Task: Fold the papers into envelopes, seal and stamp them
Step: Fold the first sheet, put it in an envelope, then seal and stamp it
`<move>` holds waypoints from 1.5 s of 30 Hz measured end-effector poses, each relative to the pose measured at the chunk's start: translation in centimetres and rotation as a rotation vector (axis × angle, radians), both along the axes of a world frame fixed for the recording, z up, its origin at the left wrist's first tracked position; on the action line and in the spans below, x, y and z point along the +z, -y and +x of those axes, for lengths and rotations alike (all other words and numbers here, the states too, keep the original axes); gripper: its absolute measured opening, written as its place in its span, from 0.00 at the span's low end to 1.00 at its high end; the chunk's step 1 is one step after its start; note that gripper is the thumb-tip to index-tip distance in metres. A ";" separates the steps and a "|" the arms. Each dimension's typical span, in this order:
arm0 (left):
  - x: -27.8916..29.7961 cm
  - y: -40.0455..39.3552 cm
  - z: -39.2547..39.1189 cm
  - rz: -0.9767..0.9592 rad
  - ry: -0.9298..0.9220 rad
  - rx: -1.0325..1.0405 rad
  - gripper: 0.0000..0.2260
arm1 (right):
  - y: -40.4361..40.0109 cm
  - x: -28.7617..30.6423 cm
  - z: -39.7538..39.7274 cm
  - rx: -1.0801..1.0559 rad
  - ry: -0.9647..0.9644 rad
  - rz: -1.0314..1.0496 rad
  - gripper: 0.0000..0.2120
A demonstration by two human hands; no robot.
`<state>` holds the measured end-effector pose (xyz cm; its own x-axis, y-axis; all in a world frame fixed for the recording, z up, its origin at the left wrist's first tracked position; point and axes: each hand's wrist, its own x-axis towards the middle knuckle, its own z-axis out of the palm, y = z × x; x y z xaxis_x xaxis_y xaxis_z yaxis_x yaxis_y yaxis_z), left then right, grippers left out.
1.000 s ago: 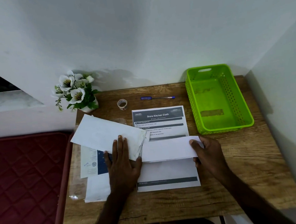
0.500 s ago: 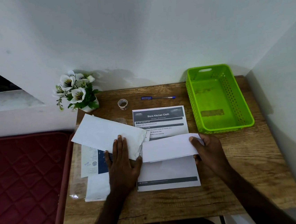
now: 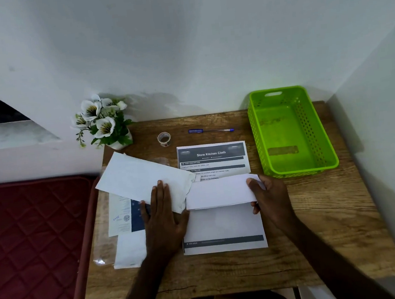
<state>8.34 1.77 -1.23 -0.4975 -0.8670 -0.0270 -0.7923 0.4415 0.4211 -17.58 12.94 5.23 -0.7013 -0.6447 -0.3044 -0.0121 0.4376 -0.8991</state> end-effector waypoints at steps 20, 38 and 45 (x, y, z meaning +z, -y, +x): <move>0.2 -0.1 0.0 0.024 0.004 -0.010 0.40 | -0.5 0.2 4.5 -0.124 -0.166 -0.139 0.09; 0.2 -0.1 0.0 0.001 0.034 -0.014 0.39 | -1.2 -0.8 6.1 -0.277 0.211 0.162 0.05; 0.1 0.0 0.1 0.010 0.057 -0.026 0.40 | 0.7 -0.8 7.4 -0.178 0.184 0.114 0.05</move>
<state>8.41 1.73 -1.12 -0.5171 -0.8535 -0.0647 -0.8035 0.4580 0.3802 -10.15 12.20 4.39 -0.7266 -0.4706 -0.5006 0.2328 0.5168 -0.8239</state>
